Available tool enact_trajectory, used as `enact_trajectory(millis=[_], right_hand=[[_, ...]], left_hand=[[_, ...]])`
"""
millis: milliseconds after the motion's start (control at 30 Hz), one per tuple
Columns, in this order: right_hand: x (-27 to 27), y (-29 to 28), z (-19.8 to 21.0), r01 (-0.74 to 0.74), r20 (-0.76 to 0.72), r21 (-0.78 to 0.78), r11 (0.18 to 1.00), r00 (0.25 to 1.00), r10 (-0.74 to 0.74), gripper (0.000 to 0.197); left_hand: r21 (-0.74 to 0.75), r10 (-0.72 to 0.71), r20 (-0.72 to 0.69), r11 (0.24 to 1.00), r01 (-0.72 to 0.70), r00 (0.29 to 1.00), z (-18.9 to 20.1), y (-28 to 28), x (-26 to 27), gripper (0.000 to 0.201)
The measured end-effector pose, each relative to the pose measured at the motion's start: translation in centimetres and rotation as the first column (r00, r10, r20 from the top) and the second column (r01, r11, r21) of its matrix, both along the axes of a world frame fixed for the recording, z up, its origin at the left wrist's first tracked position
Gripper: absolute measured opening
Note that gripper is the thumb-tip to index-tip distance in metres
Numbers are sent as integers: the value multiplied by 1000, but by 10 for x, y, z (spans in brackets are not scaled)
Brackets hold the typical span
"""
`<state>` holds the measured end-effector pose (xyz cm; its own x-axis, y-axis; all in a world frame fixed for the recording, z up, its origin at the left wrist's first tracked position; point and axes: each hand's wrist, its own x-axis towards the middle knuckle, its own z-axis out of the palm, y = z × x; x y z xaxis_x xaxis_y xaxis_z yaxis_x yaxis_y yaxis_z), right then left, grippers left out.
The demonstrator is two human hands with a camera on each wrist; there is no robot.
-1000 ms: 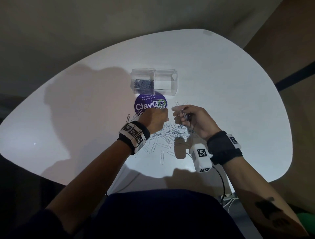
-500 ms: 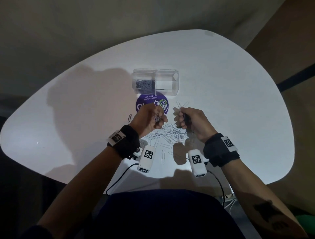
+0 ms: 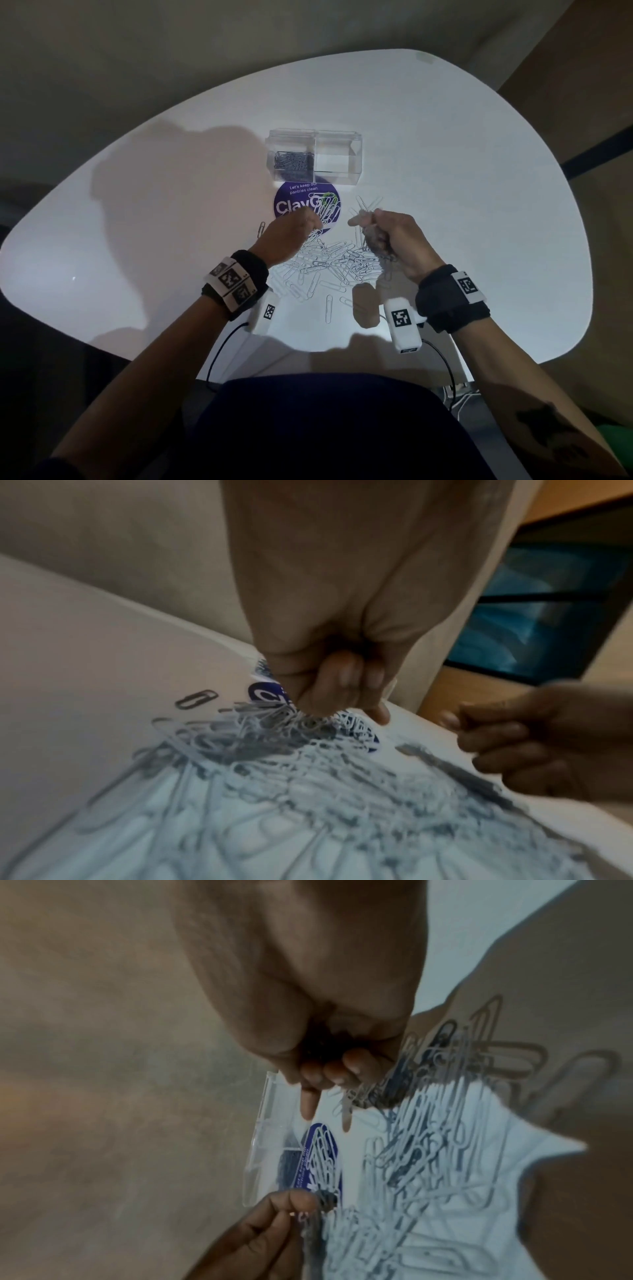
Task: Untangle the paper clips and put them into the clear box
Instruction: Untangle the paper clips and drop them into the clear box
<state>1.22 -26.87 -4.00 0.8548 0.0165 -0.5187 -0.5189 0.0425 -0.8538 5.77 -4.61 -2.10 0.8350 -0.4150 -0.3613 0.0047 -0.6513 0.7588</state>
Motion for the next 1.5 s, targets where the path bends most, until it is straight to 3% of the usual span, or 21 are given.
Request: enact_trajectory(millis=[67, 133, 167, 233, 267, 300, 367, 467, 600, 700, 800, 1000, 1100, 1200, 1300, 1367, 1433, 1500], right_hand=[[-3, 4, 3, -78, 60, -106, 991, 995, 85, 21], [-4, 10, 1, -158, 130, -332, 930, 969, 211, 9], [-4, 15, 0, -225, 125, -507, 832, 936, 329, 13], [-5, 24, 0, -339, 10, -768, 544, 843, 538, 24], [-4, 28, 1, -354, -21, -808, 471, 816, 578, 25], [-2, 31, 1, -355, -28, -817, 454, 811, 585, 19], [1, 34, 4, -341, -27, -812, 474, 833, 553, 10], [4, 32, 7, -300, -14, -810, 503, 869, 495, 17], [8, 25, 11, -229, 23, -812, 536, 906, 422, 13], [11, 28, 12, -227, 7, -798, 559, 923, 386, 14], [10, 31, 16, -167, 56, -800, 577, 936, 349, 24], [6, 30, 17, -91, 104, -786, 612, 955, 276, 17], [3, 24, 14, -69, 114, -785, 615, 960, 254, 14], [2, 21, 14, -58, 131, -753, 656, 963, 236, 28], [3, 22, 13, -52, 115, -758, 650, 970, 212, 23], [3, 21, 10, -65, 97, -750, 658, 974, 207, 18], [3, 22, 9, -93, 82, -707, 701, 974, 211, 7], [3, 25, 10, -101, 99, -659, 745, 971, 219, 6]], left_hand=[[174, -131, 130, 979, 107, 983, -4, 1, -6, 23], [366, -233, 280, 923, 121, 931, -10, 2, -8, 20], [403, -271, 323, 906, 128, 907, -13, 3, -9, 20], [421, -328, 350, 892, 166, 878, -15, 3, -8, 17], [435, -359, 344, 880, 191, 868, -14, 3, -8, 13], [453, -380, 338, 868, 206, 861, -13, 3, -8, 10], [466, -371, 330, 864, 192, 868, -12, 3, -7, 9], [440, -246, 321, 894, 86, 914, -14, 10, -4, 7], [397, -177, 379, 918, 13, 908, -13, 23, -1, 8], [370, -175, 378, 929, 25, 909, -6, 22, 0, 22], [389, -234, 426, 920, 57, 874, -5, 11, -2, 21], [455, -404, 429, 869, 193, 808, -19, -16, -8, 16], [494, -428, 396, 845, 204, 813, -18, -22, -7, 13], [499, -439, 318, 831, 245, 840, -16, -24, -3, 12], [231, -271, 211, 948, 221, 939, -12, -19, 3, 8], [29, -123, 105, 992, 120, 987, -6, -12, 9, 10], [-191, 63, -93, 978, -80, 994, 1, -4, 10, 12], [-346, 170, -351, 891, -296, 921, 4, 9, 11, 16]])
